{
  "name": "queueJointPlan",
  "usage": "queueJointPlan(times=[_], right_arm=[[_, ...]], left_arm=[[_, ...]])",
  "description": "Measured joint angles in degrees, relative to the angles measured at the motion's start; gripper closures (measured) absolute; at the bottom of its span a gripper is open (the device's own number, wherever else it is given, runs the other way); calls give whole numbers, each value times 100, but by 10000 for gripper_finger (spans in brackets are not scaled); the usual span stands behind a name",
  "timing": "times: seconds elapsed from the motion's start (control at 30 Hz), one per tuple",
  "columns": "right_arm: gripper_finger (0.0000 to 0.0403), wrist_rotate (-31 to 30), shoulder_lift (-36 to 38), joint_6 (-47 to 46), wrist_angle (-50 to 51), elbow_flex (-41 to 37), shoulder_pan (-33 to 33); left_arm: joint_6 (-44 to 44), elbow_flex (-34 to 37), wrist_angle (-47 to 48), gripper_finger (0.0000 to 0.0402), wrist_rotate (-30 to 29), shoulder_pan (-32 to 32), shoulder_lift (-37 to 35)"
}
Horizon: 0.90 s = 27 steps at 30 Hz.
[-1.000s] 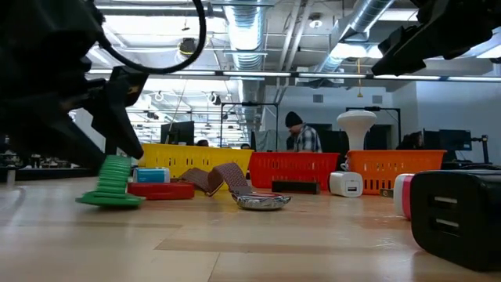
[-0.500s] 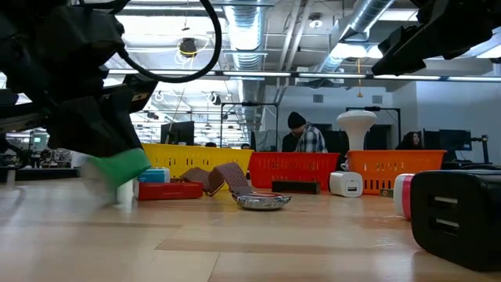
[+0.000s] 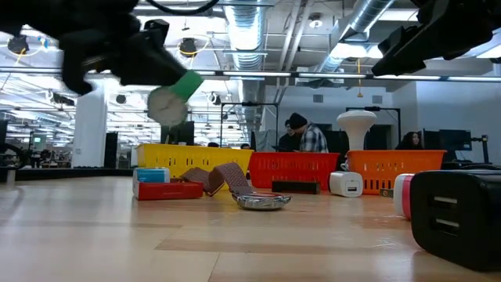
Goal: Pick & Place Office items
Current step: Put the green watch into the yellow bin
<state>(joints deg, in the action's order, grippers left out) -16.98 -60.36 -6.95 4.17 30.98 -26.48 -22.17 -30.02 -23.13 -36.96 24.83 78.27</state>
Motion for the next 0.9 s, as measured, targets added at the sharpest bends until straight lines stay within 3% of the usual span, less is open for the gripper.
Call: queueJointPlan(times=[0.4, 0.57, 0.9], right_arm=[[227, 1, 0, -12, 12, 0, 0], [227, 23, 0, -16, 12, 0, 0], [227, 42, 0, -180, 12, 0, 0]], left_arm=[[281, 0, 147, 386, 35, -1415, -30], [446, 0, 254, 384, 787, -1504, 100], [623, 0, 286, 358, 825, -1627, 97]])
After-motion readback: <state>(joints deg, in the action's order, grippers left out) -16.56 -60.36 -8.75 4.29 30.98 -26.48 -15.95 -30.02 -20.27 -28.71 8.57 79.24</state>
